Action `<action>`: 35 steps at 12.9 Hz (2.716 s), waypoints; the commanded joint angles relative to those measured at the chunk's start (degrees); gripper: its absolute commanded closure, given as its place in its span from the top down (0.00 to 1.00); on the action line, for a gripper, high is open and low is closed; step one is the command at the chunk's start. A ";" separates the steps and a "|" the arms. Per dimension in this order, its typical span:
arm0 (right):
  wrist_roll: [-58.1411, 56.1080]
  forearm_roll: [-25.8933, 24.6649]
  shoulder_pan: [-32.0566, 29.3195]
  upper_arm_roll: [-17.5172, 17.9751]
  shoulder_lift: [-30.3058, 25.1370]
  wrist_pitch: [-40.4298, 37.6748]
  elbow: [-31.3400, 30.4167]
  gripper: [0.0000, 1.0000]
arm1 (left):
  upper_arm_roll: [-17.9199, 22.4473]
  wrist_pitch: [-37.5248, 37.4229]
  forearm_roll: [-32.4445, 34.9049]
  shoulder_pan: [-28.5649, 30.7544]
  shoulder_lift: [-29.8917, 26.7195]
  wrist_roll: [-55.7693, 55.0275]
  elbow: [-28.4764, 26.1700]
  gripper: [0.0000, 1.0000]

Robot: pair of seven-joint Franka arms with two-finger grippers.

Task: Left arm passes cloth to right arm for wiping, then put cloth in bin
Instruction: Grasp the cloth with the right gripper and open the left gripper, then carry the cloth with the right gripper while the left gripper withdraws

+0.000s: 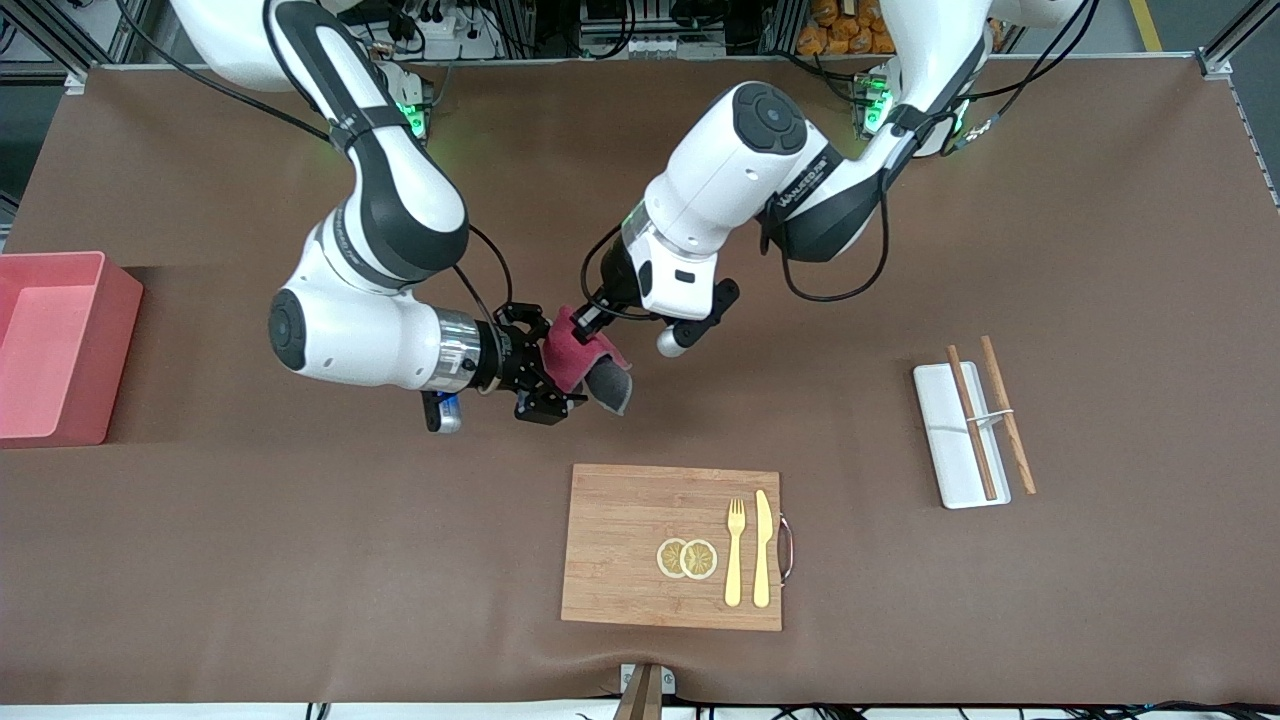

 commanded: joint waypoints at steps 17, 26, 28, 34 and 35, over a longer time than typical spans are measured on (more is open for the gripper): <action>-40.81 -32.96 -7.36 -0.46 5.37 5.74 -3.72 0.00 | 0.72 -10.35 1.75 12.09 -5.15 11.49 3.26 1.00; -76.23 -41.01 -22.11 -0.99 6.26 20.79 -14.89 0.00 | 0.72 -33.83 8.15 27.82 -11.92 48.86 3.00 1.00; -85.80 -41.80 -22.67 -5.96 6.26 20.79 -14.71 0.00 | 0.63 -35.50 8.34 31.07 -13.76 53.44 3.00 1.00; -119.65 -41.89 -29.68 -15.22 6.17 20.79 -9.88 0.00 | 1.33 -42.45 8.52 33.81 -16.67 57.32 3.26 1.00; -122.73 -42.42 -31.00 -15.31 6.43 21.14 -9.62 0.00 | 5.07 -42.46 8.43 31.90 -18.33 60.81 2.91 1.00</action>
